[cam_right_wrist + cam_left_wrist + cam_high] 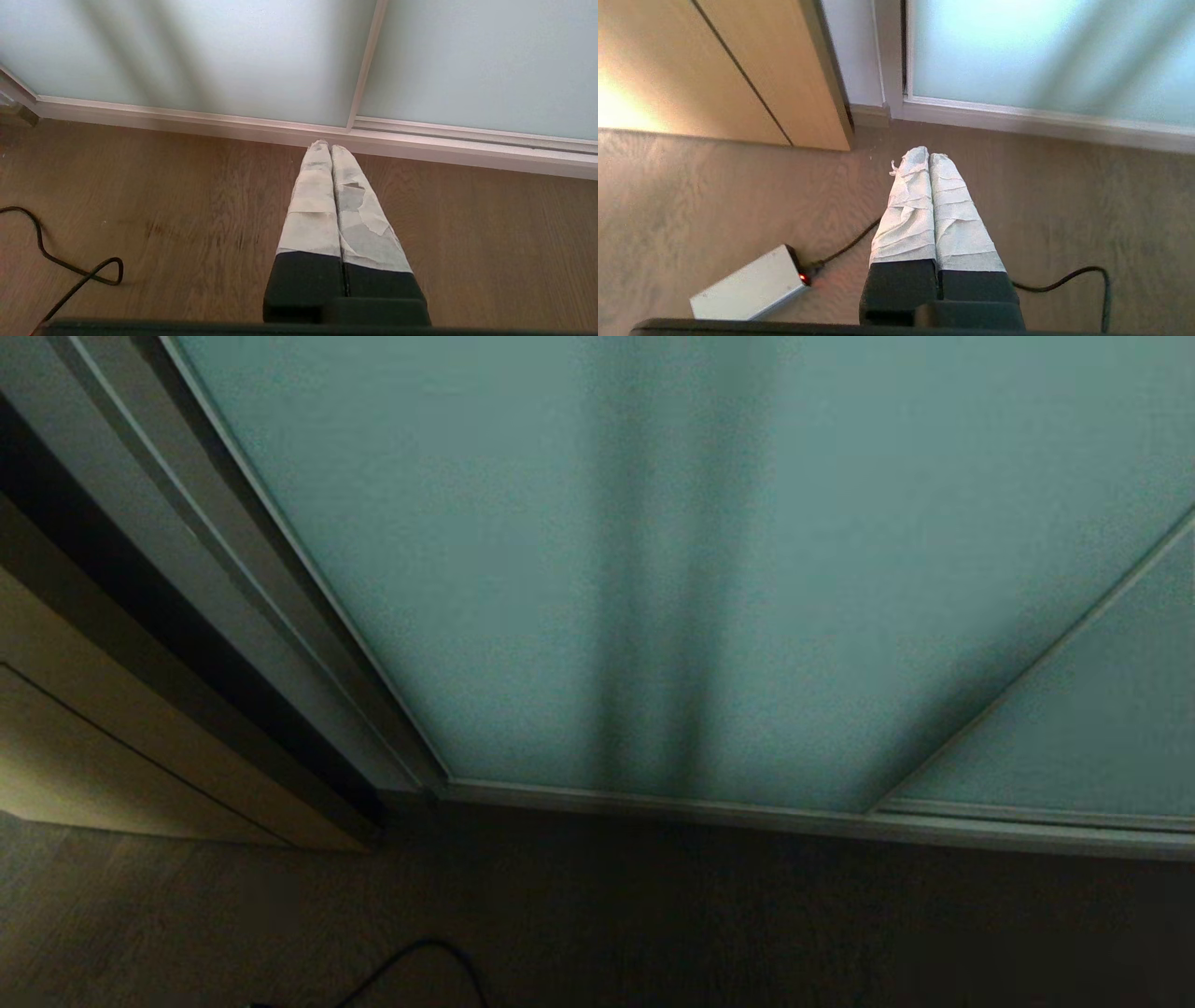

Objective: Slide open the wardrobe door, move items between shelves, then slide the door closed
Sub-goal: Open the door

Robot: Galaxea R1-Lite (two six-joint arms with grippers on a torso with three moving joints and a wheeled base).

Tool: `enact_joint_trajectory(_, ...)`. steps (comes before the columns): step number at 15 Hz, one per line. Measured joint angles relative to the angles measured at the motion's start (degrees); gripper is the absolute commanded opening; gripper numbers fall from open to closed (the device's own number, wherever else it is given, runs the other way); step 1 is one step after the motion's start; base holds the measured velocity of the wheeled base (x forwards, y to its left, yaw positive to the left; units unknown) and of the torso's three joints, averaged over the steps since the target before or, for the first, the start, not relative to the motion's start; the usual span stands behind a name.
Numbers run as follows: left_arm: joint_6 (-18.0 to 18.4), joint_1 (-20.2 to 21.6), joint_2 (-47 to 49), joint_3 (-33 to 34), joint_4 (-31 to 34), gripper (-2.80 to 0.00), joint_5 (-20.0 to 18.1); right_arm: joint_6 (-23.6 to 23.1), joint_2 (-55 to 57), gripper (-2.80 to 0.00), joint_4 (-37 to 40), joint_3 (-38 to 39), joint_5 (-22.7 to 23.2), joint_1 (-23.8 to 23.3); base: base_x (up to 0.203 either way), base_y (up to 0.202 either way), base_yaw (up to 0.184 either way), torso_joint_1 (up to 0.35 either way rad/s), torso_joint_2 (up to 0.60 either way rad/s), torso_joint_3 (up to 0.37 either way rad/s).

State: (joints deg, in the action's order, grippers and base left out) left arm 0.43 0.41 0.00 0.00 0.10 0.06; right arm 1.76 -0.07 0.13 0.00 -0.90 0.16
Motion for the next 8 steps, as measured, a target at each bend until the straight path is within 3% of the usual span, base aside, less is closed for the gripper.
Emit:
enact_joint_trajectory(4, 0.99, 0.00, 0.09, -1.24, 0.90, -2.80, 0.27, 0.00, 0.00, -2.80, 0.02, 0.00, 0.02, 0.00, 0.000, 0.000, 0.000, 0.000, 0.00, 0.000)
enact_joint_trajectory(6, 1.36, 0.00, 1.03, -5.90, 0.95, -2.80, 0.32, 0.00, 0.00, -2.80, -0.02, 0.00, 0.02, 0.00, 0.000, 0.000, 0.000, 0.000, 0.00, 0.000)
enact_joint_trajectory(8, 1.39, 0.02, 4.39, -14.93, 0.44, -2.80, 0.46, -0.02, 0.00, -2.80, 0.00, 0.00, 0.04, 0.00, 0.000, 0.000, 0.000, 0.000, 0.00, 0.000)
